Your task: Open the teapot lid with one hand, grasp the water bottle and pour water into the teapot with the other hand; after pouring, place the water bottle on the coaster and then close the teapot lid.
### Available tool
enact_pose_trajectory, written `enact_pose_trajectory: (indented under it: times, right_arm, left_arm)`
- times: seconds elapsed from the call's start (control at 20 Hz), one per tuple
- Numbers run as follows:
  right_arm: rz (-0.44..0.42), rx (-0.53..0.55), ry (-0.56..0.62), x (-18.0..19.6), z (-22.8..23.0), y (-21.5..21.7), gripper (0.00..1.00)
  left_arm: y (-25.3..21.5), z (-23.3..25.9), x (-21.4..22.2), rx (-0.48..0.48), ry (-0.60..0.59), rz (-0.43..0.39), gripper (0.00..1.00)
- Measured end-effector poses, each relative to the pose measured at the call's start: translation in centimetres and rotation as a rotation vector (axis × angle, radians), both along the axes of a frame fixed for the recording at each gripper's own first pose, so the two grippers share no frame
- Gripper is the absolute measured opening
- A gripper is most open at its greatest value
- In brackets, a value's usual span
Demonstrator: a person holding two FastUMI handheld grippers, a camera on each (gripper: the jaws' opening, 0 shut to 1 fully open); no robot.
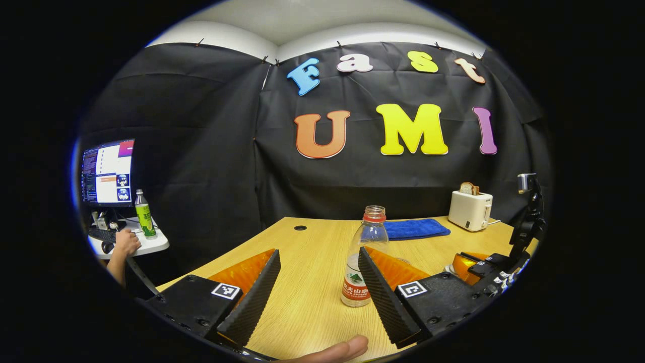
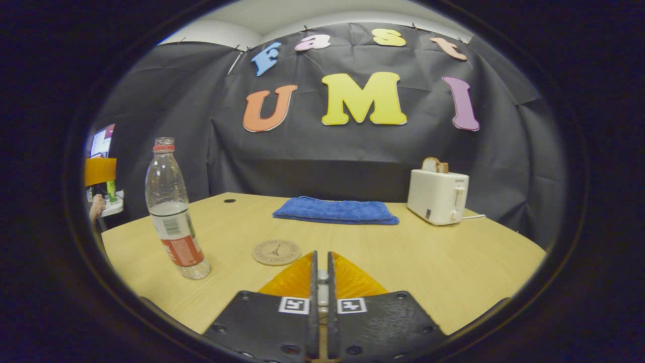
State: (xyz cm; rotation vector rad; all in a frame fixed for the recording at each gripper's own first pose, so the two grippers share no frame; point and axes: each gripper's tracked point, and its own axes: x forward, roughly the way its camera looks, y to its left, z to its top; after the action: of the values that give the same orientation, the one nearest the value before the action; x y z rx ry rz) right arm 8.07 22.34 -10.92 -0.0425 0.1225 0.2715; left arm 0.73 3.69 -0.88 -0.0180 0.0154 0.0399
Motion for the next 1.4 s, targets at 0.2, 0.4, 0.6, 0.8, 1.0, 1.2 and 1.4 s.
enact_pose_trajectory:
  times: [0.2,0.4,0.6,0.8,1.0,1.2,1.4]
  right_arm:
    - [0.009,-0.005,-0.017,-0.2,0.5,-0.1,0.02]
    - [0.023,0.022,-0.085,-0.9,2.4,-0.2,0.02]
    - [0.048,0.022,-0.097,-1.4,3.5,-0.3,0.0]
    - [-0.018,0.035,-0.095,-1.9,4.6,-3.4,0.0]
    - [-0.008,0.047,-0.085,-2.3,5.2,-5.2,0.0]
    - [-0.037,0.025,-0.121,-2.8,5.8,-8.1,0.0]
    - [-0.031,0.04,-0.118,-3.5,6.0,-9.4,0.0]
  left_arm:
    - [-1.0,-0.3,0.5,-0.014,-0.002,-0.05,0.98]
    - [-2.3,-1.5,1.6,0.008,-0.025,-0.12,0.98]
    - [-2.7,-2.2,1.9,0.046,-0.039,-0.121,0.97]
    - [-4.6,-2.8,2.0,0.04,-0.037,-0.17,0.98]
    - [-5.8,-3.7,2.5,0.05,-0.038,-0.19,0.98]
    - [-6.7,-6.0,3.8,0.066,0.001,-0.187,0.98]
    - [-6.9,-7.4,5.6,0.083,0.017,-0.186,0.98]
